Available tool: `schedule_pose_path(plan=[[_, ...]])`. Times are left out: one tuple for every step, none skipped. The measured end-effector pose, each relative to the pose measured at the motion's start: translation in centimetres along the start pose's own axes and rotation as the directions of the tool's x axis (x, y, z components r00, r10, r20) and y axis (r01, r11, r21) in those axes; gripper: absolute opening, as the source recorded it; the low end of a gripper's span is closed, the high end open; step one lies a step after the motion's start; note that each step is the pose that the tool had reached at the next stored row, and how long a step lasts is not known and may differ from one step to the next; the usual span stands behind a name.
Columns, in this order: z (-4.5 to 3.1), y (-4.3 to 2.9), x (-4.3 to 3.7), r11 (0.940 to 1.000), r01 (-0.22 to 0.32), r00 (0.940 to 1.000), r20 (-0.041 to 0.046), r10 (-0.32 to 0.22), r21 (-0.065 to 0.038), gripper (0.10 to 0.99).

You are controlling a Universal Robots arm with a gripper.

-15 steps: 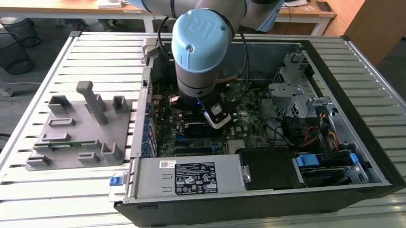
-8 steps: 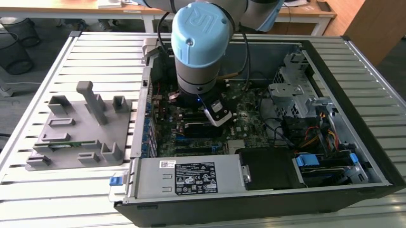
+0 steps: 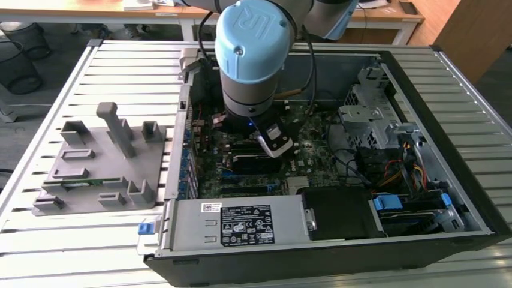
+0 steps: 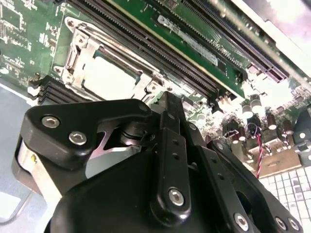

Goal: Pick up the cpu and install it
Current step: 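Install the second cpu locking lever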

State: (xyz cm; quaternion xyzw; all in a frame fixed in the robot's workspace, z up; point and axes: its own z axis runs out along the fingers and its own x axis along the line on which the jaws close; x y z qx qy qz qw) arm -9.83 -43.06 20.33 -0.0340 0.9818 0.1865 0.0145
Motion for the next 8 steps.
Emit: schedule_pose_path(plan=[[-0.13, 0.05, 0.00, 1.0000, 0.000, 1.0000, 0.0001, 0.000, -0.001, 0.106], [-0.25, 0.10, -0.01, 1.0000, 0.000, 1.0000, 0.0001, 0.000, -0.001, 0.106], [-0.39, 0.15, -0.02, 1.0000, 0.000, 1.0000, 0.0001, 0.000, -0.002, 0.106], [-0.52, 0.20, -0.02, 1.0000, 0.000, 1.0000, 0.0001, 0.000, -0.002, 0.106], [-0.63, 0.25, -0.03, 1.0000, 0.000, 1.0000, 0.0003, 0.000, -0.003, 0.106], [-0.76, 0.30, -0.03, 1.0000, 0.000, 1.0000, 0.0002, 0.000, -0.003, 0.106], [-0.90, 0.35, -0.03, 1.0000, 0.000, 1.0000, 0.0003, 0.000, -0.004, 0.106], [-1.04, 0.41, -0.04, 1.0000, 0.000, 1.0000, 0.0003, 0.000, -0.005, 0.106]])
